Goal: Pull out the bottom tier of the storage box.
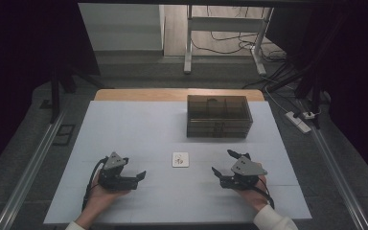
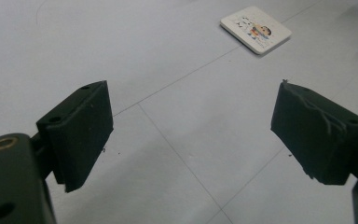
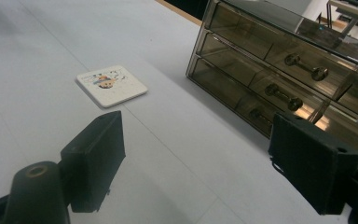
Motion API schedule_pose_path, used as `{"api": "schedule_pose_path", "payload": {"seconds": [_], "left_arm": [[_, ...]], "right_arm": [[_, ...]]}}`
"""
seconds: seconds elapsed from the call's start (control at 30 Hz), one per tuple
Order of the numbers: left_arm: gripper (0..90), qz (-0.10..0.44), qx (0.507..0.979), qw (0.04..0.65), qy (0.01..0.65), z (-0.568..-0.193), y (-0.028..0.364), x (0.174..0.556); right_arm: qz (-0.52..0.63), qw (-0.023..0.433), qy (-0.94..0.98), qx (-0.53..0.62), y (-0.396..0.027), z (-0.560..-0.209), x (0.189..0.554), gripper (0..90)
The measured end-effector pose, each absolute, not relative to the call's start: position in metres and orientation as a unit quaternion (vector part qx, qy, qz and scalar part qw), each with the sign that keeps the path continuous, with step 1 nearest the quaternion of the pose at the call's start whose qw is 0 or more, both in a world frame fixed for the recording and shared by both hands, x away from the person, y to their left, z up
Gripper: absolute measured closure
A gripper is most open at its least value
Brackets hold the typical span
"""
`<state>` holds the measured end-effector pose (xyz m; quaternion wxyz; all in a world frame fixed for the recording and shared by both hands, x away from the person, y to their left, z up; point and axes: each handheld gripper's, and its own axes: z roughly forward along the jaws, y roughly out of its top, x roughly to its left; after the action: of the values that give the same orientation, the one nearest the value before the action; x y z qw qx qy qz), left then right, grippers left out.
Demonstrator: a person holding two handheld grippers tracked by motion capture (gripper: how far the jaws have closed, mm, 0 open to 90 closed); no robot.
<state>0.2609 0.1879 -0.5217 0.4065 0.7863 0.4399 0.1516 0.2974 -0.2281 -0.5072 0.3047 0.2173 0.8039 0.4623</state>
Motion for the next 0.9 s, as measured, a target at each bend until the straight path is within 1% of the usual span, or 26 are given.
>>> {"api": "schedule_pose_path", "payload": {"seconds": [0.47, 0.83, 0.9], "left_arm": [[13.5, 0.151, 0.788, 0.402, 0.440, -0.523, 0.188, 0.261], [13.5, 0.152, 0.789, 0.401, 0.439, -0.523, 0.187, 0.261], [13.5, 0.151, 0.790, 0.400, 0.440, -0.523, 0.187, 0.262]], "right_arm": [[0.426, 0.364, 0.814, 0.156, -0.221, -0.510, 0.289, 20.0], [0.403, 0.395, 0.816, 0.128, -0.218, -0.513, 0.286, 20.5], [0.394, 0.407, 0.815, 0.119, -0.216, -0.515, 0.286, 20.6]]}}
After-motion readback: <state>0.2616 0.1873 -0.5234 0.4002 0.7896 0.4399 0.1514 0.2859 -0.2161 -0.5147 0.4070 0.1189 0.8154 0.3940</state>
